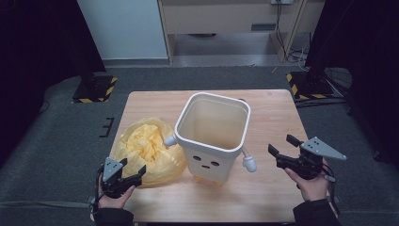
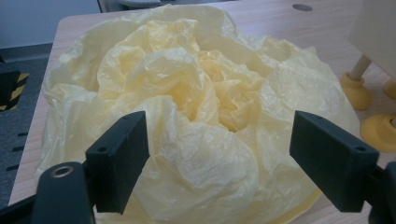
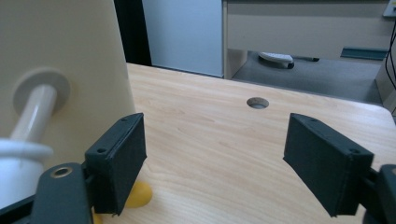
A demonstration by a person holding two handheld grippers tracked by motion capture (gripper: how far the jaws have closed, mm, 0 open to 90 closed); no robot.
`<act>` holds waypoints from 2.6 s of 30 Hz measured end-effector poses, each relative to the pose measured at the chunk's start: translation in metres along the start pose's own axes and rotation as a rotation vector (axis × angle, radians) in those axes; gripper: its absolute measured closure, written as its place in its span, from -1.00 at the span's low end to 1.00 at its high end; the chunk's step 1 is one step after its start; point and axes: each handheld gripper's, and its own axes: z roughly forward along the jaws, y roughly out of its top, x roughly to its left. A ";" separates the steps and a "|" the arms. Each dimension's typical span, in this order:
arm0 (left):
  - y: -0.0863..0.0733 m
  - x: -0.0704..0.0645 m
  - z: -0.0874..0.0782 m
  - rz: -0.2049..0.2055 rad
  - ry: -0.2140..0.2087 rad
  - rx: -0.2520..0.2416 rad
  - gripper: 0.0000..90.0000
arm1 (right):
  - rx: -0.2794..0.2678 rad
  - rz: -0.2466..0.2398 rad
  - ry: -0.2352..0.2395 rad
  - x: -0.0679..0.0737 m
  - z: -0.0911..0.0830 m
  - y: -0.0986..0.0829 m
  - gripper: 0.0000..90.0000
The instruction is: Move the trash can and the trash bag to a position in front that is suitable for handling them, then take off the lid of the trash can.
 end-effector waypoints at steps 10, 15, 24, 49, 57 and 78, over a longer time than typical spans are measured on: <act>0.001 -0.001 0.006 -0.002 0.000 0.000 -0.57 | -0.103 0.002 -0.010 -0.001 -0.005 0.065 -0.60; 0.001 0.001 0.014 -0.022 -0.014 0.013 -0.58 | -0.122 0.006 -0.001 -0.004 0.000 0.091 -0.59; 0.007 -0.006 0.020 0.000 -0.027 -0.008 -0.58 | -0.123 -0.014 0.019 0.005 0.014 0.120 -0.51; 0.011 -0.009 0.028 0.020 -0.058 0.001 -0.57 | 0.080 -0.200 0.170 0.051 0.084 0.145 0.06; 0.011 -0.010 0.028 0.024 -0.063 0.004 -0.57 | 0.134 -0.204 0.264 0.055 0.095 0.143 0.61; 0.011 -0.010 0.028 0.026 -0.065 0.008 -0.56 | 0.098 -0.154 0.358 0.043 0.075 0.156 0.76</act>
